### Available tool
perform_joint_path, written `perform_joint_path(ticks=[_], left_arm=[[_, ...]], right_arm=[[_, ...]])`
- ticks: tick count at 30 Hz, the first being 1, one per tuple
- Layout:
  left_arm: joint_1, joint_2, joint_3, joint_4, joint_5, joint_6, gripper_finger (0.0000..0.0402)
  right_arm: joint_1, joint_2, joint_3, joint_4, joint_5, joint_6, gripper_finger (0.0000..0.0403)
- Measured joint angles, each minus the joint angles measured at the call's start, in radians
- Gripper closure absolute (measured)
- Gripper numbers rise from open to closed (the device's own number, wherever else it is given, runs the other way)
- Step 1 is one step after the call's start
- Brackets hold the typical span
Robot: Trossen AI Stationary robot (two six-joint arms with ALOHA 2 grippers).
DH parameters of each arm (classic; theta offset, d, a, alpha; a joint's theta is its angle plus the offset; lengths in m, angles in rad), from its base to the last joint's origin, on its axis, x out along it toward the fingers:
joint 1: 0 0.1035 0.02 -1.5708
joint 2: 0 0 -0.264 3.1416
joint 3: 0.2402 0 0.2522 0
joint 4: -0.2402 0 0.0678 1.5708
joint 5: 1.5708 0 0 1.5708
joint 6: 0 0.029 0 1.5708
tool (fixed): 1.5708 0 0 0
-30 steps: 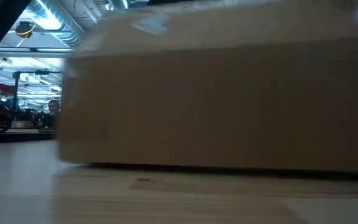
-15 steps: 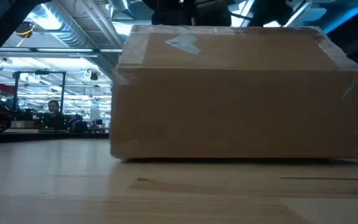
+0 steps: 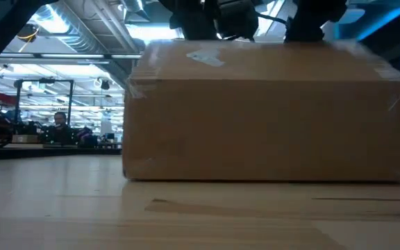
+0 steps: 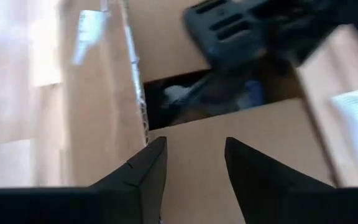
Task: Unpack boxes
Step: Open the box using the silver cutter
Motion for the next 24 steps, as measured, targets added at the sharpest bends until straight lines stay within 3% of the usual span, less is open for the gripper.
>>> perform_joint_path(ticks=[6,9,18,24], left_arm=[[0.013,0.000,0.000,-0.008,0.000,0.001,0.0325],[0.020,0.000,0.000,-0.009,-0.019,0.001,0.0325],[0.037,0.000,0.000,-0.009,-0.014,-0.006,0.0325],[0.035,0.000,0.000,-0.008,-0.004,-0.004,0.0325]], right_arm=[[0.003,0.001,0.077,0.001,-0.239,0.003,0.0286],[0.006,0.003,0.112,-0.014,-0.310,0.000,0.0287],[0.076,0.064,0.090,-0.055,-0.192,-0.024,0.0288],[0.116,0.122,0.090,-0.007,-0.252,0.016,0.0288]])
